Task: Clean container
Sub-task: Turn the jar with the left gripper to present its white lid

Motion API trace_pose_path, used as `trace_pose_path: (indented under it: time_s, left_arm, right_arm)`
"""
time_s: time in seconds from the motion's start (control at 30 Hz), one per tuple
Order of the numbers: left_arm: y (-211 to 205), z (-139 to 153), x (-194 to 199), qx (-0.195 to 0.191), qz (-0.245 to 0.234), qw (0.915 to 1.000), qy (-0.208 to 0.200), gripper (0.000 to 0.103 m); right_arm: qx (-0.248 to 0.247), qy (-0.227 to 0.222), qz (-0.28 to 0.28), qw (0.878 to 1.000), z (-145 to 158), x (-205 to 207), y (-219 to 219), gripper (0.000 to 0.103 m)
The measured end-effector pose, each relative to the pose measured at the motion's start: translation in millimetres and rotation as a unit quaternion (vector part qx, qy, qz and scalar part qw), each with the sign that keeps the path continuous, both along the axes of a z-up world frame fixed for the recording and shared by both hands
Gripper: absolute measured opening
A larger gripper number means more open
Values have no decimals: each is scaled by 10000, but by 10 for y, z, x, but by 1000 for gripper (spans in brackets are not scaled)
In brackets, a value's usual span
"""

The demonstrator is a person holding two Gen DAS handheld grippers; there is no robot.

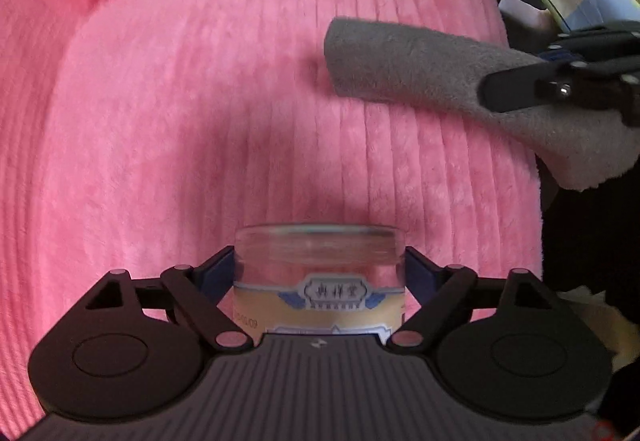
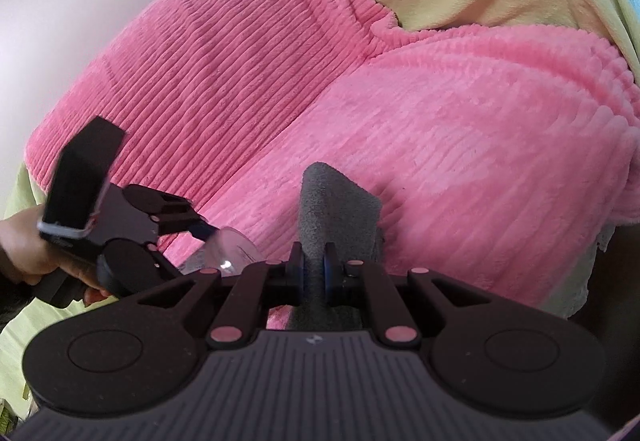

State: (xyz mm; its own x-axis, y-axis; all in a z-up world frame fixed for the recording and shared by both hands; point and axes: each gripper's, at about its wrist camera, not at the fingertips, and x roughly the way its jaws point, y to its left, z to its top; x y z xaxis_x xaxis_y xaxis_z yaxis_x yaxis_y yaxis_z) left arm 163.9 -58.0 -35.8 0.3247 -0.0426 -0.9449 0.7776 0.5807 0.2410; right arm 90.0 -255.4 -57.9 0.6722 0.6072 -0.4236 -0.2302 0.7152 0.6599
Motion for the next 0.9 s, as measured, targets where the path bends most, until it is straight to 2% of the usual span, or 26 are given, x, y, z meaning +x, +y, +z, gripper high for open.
trace_pose_path:
  time_s: [0.17,0.3,0.47,0.67,0.8,0.9]
  left_arm:
    - [150,296,-228,-544,-14,9957,-747,87]
    - [287,242,-367,-791,140,9916,-1014,87]
    - [387,184,-412,-1155,415,9855,-1176,86]
    - [433,297,-400,-1457,579,9801,-1222,87]
    - [418,162,-360,-1485,701,9798,-1138,87]
    - [449,93,-356,-1603,946,9743,-1269,88]
  right_arm:
    - [-23,-3,27,10000,16,-12,53,7]
    - [-55,-23,96,9999,34,-36,127,7]
    - [-141,-80,156,9997,64,-54,185,7]
    - [-199,-60,123,9997,69,-59,189,7]
    - [-208,-83,150,9996,81,-66,224,7]
    - [-213,-139,165,9995,109,-69,231,7]
